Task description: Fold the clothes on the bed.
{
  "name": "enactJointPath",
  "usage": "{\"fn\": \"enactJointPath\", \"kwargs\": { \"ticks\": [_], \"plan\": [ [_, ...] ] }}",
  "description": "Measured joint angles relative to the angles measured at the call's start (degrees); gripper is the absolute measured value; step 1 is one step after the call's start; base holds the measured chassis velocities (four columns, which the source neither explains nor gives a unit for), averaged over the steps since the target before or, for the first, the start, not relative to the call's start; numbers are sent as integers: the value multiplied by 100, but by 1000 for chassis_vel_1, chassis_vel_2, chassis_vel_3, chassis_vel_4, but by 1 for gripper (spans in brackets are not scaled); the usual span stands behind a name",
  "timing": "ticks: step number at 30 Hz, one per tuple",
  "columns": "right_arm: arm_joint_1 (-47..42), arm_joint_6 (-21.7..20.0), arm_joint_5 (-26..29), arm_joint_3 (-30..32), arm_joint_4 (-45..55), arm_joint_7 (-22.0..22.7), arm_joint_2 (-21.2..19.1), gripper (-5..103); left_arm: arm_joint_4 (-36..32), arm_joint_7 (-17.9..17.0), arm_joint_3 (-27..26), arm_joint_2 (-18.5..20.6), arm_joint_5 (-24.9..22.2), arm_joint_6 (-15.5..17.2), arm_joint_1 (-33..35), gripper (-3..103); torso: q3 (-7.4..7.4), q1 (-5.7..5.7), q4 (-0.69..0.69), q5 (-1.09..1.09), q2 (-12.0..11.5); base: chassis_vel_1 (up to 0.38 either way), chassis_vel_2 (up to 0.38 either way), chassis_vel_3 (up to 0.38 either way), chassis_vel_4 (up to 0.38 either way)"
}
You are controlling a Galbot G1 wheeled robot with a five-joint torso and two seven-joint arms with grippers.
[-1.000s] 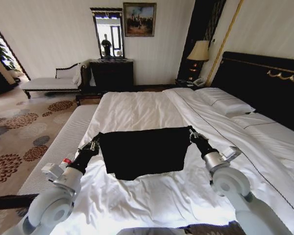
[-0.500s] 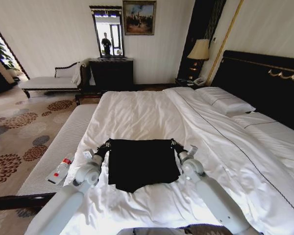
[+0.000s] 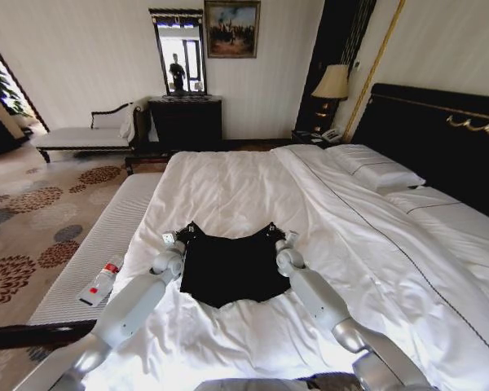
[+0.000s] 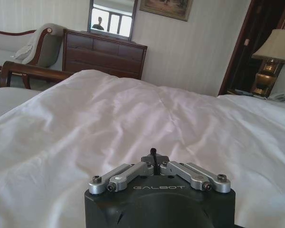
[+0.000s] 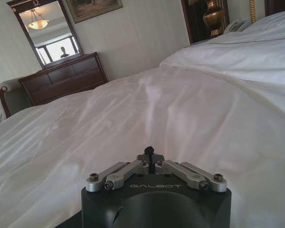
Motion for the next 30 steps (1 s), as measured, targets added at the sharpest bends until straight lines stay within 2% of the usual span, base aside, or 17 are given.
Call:
{"fn": "enactJointPath", "kwargs": {
  "ticks": [8,10,12,13,16,21,30],
  "plan": [
    [-1049,257,-493,342,739,-77,-392,1,-730,79,-462,116,274,-271,1003,1,-1,-2,-4,1,2,0,0,0,0],
    [-1533,483,-940,491,1036,-126,-445,1,-1030,131,-709,102,517,-404,1585,1,-2,-3,-2,1,2,0,0,0,0],
    [-1657,530,-1039,544,1133,-133,-446,1,-1106,150,-763,97,607,-454,1738,1,-3,-4,-1,1,3,0,0,0,0],
    [-1823,578,-1138,611,1271,-136,-446,1,-1213,176,-828,90,749,-532,1951,1,-3,-4,2,1,3,0,0,0,0],
    [-2362,684,-1386,789,1778,-108,-446,1,-1605,225,-999,69,1108,-715,2556,1,-2,-3,0,-1,3,0,0,0,0],
    [-2979,836,-1802,908,2193,-92,-444,1,-2101,262,-1233,63,1286,-817,3202,1,-2,-3,-3,0,3,0,0,0,0],
    [-3551,947,-1972,1075,2652,-78,-479,1,-2494,414,-1847,149,1340,-930,3950,1,-2,-2,-2,0,2,0,0,0,0]
  ]
}}
